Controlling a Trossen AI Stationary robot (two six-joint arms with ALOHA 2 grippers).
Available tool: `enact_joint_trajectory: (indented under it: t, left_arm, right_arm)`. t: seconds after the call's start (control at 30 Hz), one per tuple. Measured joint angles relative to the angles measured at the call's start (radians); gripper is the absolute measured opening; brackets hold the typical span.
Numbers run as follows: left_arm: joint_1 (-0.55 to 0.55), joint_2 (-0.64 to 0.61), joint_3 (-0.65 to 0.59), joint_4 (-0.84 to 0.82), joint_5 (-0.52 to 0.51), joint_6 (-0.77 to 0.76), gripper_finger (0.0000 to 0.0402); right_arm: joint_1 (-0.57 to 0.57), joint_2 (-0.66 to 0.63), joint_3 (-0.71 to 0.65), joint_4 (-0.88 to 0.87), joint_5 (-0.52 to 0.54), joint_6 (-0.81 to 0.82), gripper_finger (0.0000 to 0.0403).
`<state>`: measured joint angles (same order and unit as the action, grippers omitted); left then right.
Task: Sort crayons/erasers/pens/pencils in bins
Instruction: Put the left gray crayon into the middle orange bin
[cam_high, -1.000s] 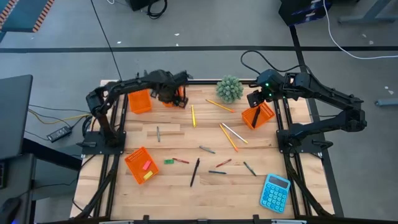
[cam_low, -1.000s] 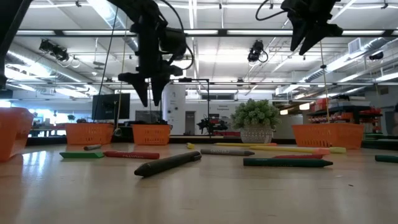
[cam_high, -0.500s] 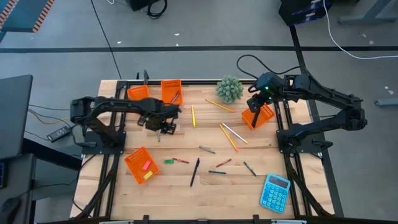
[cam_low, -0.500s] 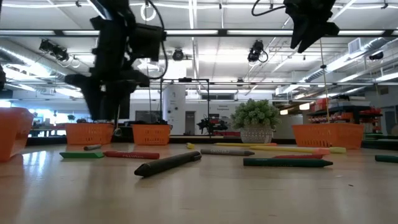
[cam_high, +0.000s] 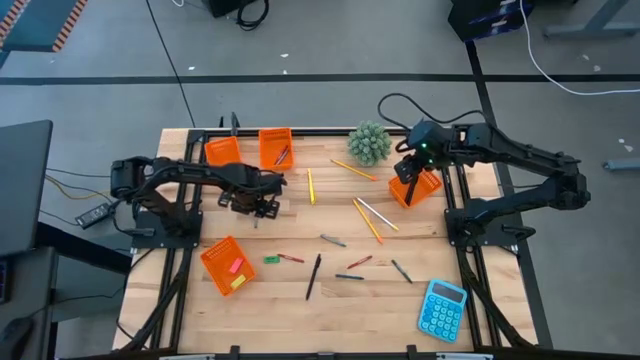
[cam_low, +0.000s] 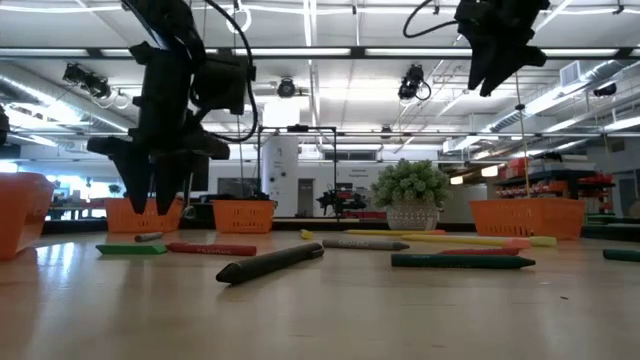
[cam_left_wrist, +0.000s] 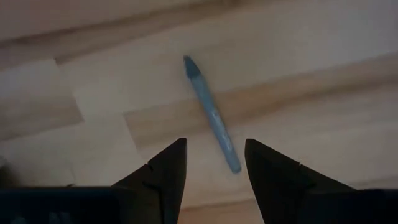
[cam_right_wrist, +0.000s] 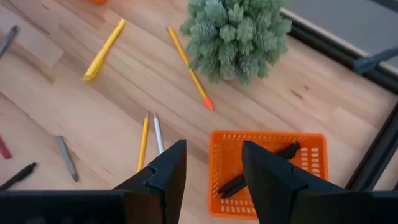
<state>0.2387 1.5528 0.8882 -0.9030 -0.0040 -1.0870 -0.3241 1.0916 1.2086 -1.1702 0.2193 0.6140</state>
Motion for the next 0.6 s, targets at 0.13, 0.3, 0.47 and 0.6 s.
enact_joint_trajectory:
  t: [0.13, 0.3, 0.47, 0.6]
  left_arm:
    - [0.023, -0.001, -0.044, 0.056, 0.014, 0.004, 0.0173]
    - [0.026, -0.001, -0.082, 0.082, 0.039, 0.005, 0.0169]
    - [0.026, -0.001, -0.086, 0.118, 0.033, 0.0, 0.016]
    - [0.026, -0.001, -0.086, 0.168, 0.027, -0.012, 0.0151]
  right_arm:
    - [0.0, 0.0, -0.023, -0.001, -0.016, 0.014, 0.0161]
    - [0.0, 0.0, -0.034, -0.001, -0.037, 0.049, 0.0161]
    - [0.0, 0.0, -0.034, -0.001, -0.038, 0.064, 0.0161]
    - [0.0, 0.0, -0.034, -0.001, -0.038, 0.064, 0.0161]
